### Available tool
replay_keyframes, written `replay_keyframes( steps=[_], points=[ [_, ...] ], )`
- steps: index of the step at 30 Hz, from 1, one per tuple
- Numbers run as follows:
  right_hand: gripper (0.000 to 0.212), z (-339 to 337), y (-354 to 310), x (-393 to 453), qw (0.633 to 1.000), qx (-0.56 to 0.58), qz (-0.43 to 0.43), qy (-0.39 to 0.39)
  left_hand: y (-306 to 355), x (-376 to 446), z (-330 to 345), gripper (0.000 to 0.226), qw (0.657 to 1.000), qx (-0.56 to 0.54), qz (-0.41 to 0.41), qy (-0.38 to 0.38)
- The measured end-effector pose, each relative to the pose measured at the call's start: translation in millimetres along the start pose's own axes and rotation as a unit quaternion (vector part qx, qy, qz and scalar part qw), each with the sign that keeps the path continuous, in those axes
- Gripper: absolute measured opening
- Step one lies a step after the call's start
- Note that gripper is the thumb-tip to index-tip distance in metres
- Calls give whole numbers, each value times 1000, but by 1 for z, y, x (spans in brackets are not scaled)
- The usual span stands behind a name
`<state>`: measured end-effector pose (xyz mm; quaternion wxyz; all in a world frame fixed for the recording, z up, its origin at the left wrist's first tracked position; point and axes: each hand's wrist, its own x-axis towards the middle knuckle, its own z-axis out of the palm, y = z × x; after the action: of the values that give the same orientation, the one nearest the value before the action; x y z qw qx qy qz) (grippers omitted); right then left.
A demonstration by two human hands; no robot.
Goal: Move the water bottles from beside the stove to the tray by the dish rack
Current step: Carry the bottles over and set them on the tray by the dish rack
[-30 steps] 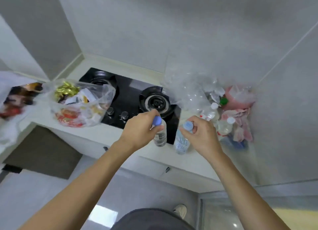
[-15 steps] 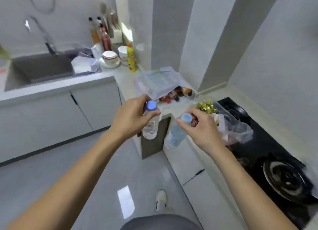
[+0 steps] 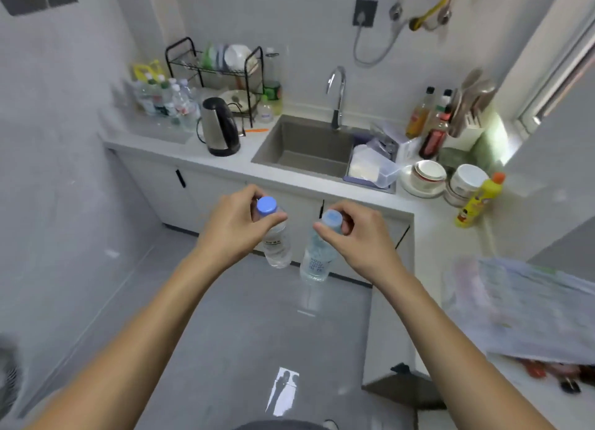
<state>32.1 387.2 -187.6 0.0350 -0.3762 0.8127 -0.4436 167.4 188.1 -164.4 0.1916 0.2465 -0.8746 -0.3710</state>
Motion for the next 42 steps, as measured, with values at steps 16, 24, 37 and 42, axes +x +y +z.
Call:
replay_keyframes(
  steps=[16, 24, 37, 42],
  points=[
    [18, 289, -97, 346, 983, 22, -92, -160, -244, 223, -206, 29, 977, 14, -134, 166],
    [25, 388, -140, 514, 984, 27, -124, -126, -329, 374, -294, 33, 974, 24, -105, 198],
    [25, 516, -127, 786, 985, 33, -146, -81, -438, 646, -343, 35, 976, 50, -84, 196],
    [28, 549, -109, 837, 988, 15, -130, -82, -471, 718, -343, 34, 980, 65, -85, 167]
  ],
)
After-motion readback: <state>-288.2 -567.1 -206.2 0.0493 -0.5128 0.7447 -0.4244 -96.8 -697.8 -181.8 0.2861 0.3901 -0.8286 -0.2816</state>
